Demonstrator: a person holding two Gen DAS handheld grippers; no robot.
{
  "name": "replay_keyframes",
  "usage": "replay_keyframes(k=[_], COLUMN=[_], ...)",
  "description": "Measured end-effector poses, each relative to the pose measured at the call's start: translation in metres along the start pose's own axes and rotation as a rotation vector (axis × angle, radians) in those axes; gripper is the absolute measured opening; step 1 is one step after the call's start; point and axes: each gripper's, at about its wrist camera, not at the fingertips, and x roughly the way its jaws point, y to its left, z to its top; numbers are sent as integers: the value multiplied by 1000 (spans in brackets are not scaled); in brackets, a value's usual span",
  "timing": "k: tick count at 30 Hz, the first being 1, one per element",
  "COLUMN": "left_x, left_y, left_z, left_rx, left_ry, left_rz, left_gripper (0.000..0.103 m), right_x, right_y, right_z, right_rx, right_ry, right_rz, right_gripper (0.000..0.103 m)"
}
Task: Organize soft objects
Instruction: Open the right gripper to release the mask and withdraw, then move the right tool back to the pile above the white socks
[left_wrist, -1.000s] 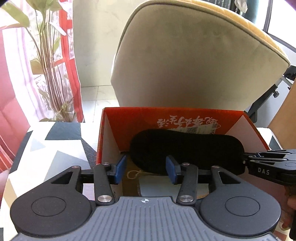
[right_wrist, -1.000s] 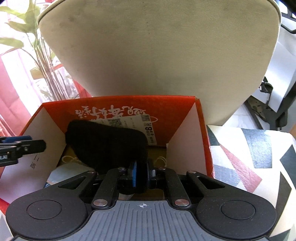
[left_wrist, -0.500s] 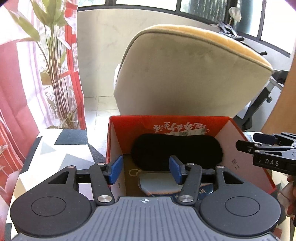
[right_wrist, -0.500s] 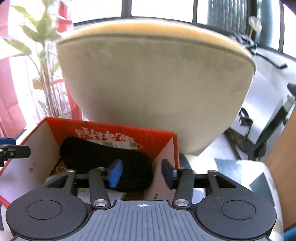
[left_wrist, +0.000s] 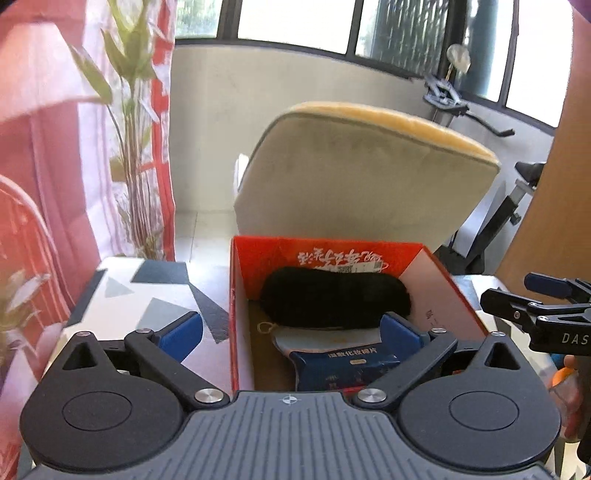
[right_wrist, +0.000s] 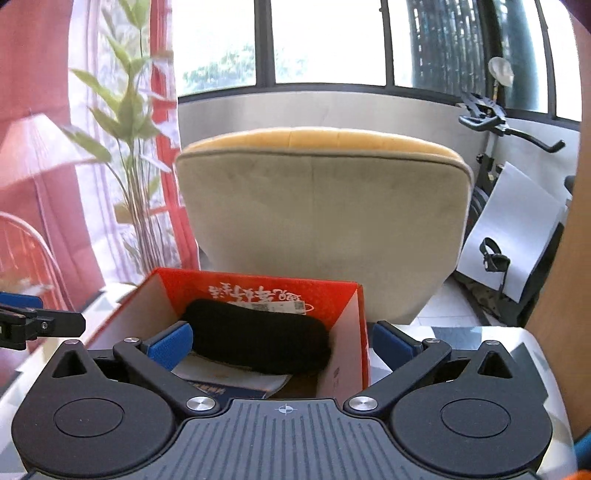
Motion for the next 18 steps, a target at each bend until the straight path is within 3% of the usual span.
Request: replay_keyframes(k=[6, 9, 18], left_x=[-54, -77, -108], left_y=[-3, -1, 4], left_z=[-25, -45, -119], left_rx=[16, 4, -5], left_ry=[-61, -60, -11], left_rz=[28, 8, 51], left_gripper=[103, 103, 103], right_x=[-53, -78, -123], right_y=[4, 3, 4], right_z=[-18, -31, -103], right_rx=[22, 50, 96], right_ry=[-60, -83, -76], right_rz=[25, 34, 58], right_gripper=[103, 103, 103])
